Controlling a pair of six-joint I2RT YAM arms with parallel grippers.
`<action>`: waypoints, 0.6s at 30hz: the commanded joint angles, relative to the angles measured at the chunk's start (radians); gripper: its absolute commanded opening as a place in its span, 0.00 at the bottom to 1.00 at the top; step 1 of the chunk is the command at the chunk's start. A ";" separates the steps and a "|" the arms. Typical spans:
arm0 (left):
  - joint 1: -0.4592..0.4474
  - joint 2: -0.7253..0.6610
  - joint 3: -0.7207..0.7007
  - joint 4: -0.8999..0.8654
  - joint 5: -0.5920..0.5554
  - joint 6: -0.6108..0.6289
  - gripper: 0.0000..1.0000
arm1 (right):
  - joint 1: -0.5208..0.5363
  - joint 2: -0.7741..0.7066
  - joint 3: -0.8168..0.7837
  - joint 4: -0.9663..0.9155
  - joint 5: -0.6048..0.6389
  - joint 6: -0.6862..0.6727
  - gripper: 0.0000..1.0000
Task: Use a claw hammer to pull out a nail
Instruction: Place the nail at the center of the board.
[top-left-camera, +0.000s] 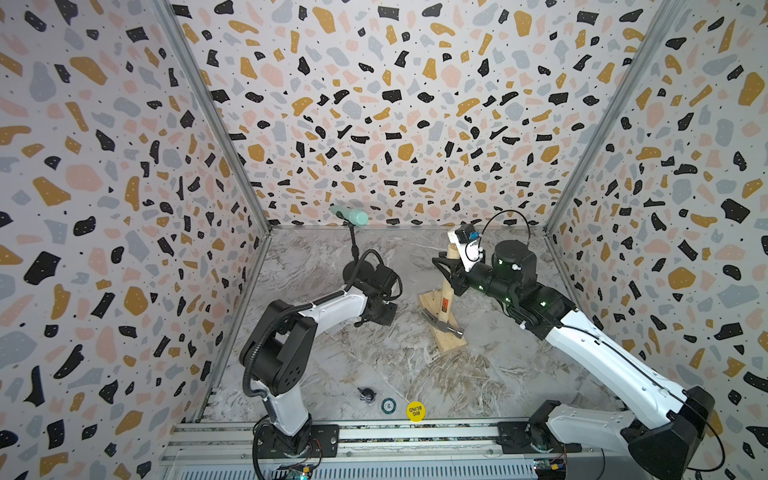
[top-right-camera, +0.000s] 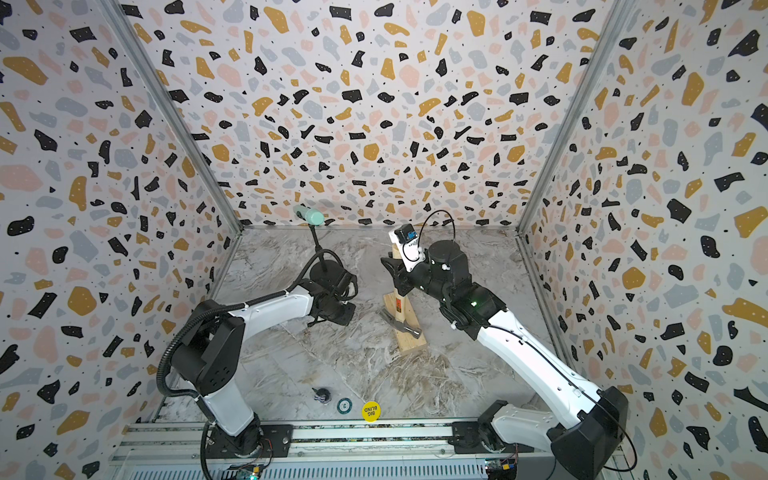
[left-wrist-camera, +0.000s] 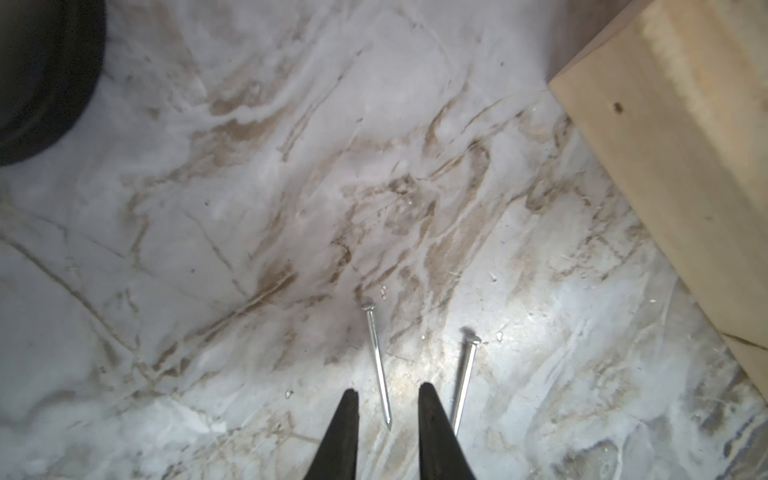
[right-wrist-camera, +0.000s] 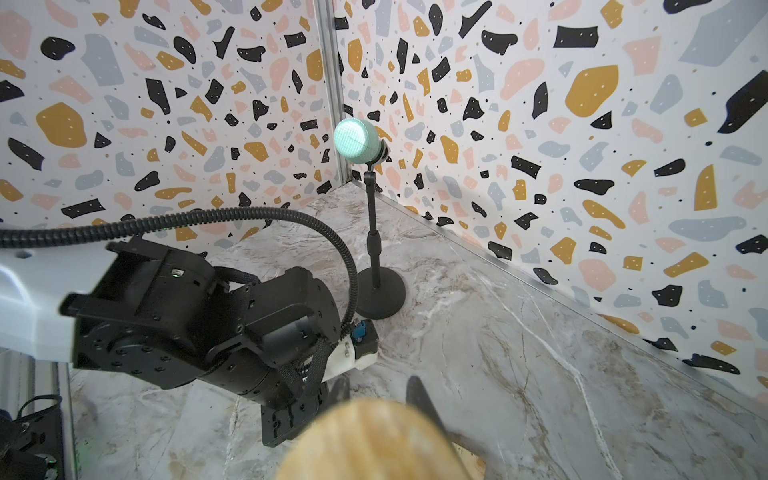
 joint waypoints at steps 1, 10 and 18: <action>0.006 -0.044 -0.014 0.024 0.021 -0.002 0.24 | 0.005 -0.033 0.085 0.072 0.018 -0.012 0.00; 0.006 -0.115 -0.028 0.086 0.060 -0.062 0.32 | 0.002 -0.036 0.104 0.045 0.041 -0.039 0.00; 0.005 -0.131 -0.084 0.278 0.170 -0.219 0.35 | -0.009 -0.031 0.114 0.015 0.073 -0.063 0.00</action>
